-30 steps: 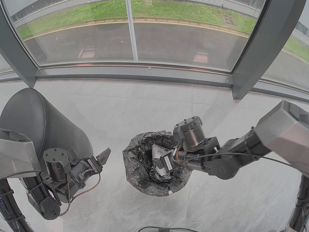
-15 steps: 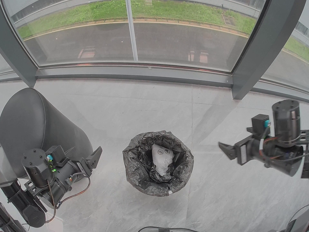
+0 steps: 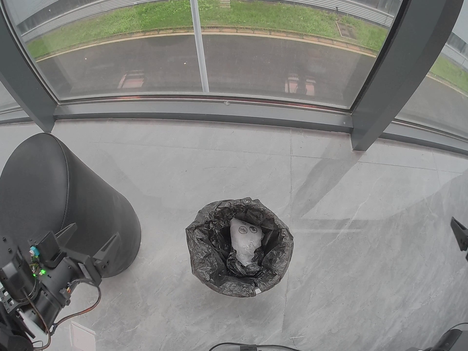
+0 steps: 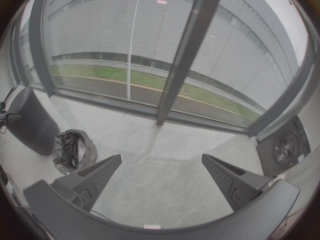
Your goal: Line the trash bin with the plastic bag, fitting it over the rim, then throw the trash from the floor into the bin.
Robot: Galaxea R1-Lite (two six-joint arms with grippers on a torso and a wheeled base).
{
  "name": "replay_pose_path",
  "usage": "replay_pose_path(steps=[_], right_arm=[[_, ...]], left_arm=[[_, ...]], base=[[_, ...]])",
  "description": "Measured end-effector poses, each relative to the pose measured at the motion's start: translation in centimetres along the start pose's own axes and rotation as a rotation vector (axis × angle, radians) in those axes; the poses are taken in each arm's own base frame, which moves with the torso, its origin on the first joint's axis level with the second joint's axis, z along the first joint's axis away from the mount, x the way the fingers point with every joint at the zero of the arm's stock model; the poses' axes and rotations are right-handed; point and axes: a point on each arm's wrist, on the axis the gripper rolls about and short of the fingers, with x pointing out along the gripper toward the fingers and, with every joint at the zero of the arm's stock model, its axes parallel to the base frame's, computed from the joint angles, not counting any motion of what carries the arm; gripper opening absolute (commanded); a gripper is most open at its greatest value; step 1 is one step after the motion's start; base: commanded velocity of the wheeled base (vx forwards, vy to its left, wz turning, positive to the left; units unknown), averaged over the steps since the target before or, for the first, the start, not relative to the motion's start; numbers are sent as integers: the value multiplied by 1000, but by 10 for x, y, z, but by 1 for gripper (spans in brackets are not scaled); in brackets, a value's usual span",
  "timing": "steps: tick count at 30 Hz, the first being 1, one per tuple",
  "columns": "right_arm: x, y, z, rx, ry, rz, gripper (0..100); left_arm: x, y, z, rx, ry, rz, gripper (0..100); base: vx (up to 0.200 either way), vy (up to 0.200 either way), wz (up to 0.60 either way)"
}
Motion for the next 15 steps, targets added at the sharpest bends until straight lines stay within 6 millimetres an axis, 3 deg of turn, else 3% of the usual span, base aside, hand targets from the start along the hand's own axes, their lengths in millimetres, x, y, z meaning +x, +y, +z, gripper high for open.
replay_pose_path(steps=[7, 15], right_arm=[[-44, -23, -44, 85, -102, -152, 100], [-59, -22, -88, 170, -209, -198, 100]], left_arm=[[-48, 14, -2, 49, 26, 21, 100], [-100, 33, -16, 60, -16, 105, 100]], base=[[0, 0, 0], [0, 0, 0]])
